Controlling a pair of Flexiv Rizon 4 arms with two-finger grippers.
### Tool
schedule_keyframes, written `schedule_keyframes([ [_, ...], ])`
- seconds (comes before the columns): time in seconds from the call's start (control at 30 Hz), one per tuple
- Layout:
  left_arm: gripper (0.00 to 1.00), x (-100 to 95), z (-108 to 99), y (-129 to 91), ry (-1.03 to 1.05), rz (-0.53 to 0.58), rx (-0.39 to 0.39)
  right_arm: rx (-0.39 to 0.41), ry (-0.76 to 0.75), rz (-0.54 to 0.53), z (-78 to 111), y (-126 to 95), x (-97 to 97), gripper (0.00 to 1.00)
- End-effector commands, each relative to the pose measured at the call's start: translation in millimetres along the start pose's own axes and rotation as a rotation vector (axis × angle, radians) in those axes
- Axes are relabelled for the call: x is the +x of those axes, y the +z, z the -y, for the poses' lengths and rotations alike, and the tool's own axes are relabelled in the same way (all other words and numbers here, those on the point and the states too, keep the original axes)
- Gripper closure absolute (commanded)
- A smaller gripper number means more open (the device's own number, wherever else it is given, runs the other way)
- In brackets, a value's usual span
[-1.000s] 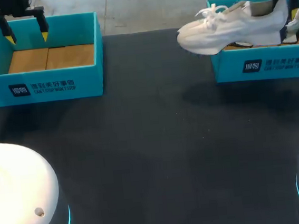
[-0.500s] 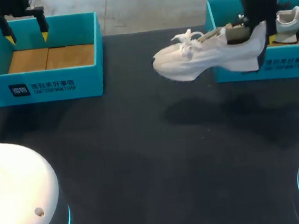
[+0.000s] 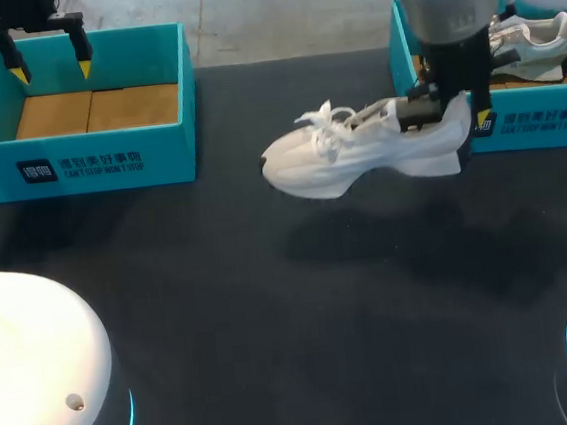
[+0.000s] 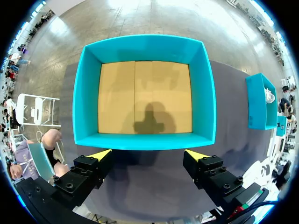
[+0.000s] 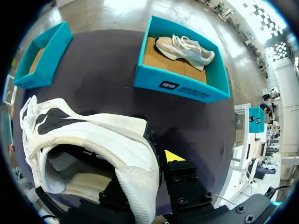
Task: Take the shoe out of the shoebox, open the shoe tongue, remove and reinsert the insole, then place the shoe into the shoebox
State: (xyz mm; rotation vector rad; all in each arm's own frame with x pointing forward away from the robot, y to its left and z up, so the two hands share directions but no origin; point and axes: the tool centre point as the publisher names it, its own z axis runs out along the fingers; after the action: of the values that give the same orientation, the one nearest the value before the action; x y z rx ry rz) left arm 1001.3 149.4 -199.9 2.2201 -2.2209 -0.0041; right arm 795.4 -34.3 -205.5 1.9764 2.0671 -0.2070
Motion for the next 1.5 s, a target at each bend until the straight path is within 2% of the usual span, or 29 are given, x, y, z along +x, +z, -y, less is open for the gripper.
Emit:
schedule_keyframes([
  [0.03, 0.00, -0.3, 0, 0, 0.000, 0.000, 0.001, -0.008, -0.005, -0.001, 8.0, 12, 12.3, 1.00],
  [0.53, 0.00, -0.3, 0, 0, 0.000, 0.000, 0.001, -0.016, -0.003, -0.020, 34.8, 37, 50.9, 1.00],
  [0.57, 0.00, -0.3, 0, 0, 0.000, 0.000, 0.001, 0.007, 0.003, -0.017, 36.3, 42, 53.6, 1.00],
  [0.6, 0.00, -0.3, 0, 0, 0.000, 0.000, 0.001, 0.019, 0.005, -0.045, 38.2, 45, 54.8, 1.00],
  [1.2, 0.00, -0.3, 0, 0, 0.000, 0.000, 0.001, 0.019, 0.005, -0.045, 38.2, 45, 54.8, 1.00],
  [1.5, 0.00, -0.3, 0, 0, 0.000, 0.000, 0.001, 0.045, 0.012, -0.035, 54.3, 70, 78.5, 1.00],
])
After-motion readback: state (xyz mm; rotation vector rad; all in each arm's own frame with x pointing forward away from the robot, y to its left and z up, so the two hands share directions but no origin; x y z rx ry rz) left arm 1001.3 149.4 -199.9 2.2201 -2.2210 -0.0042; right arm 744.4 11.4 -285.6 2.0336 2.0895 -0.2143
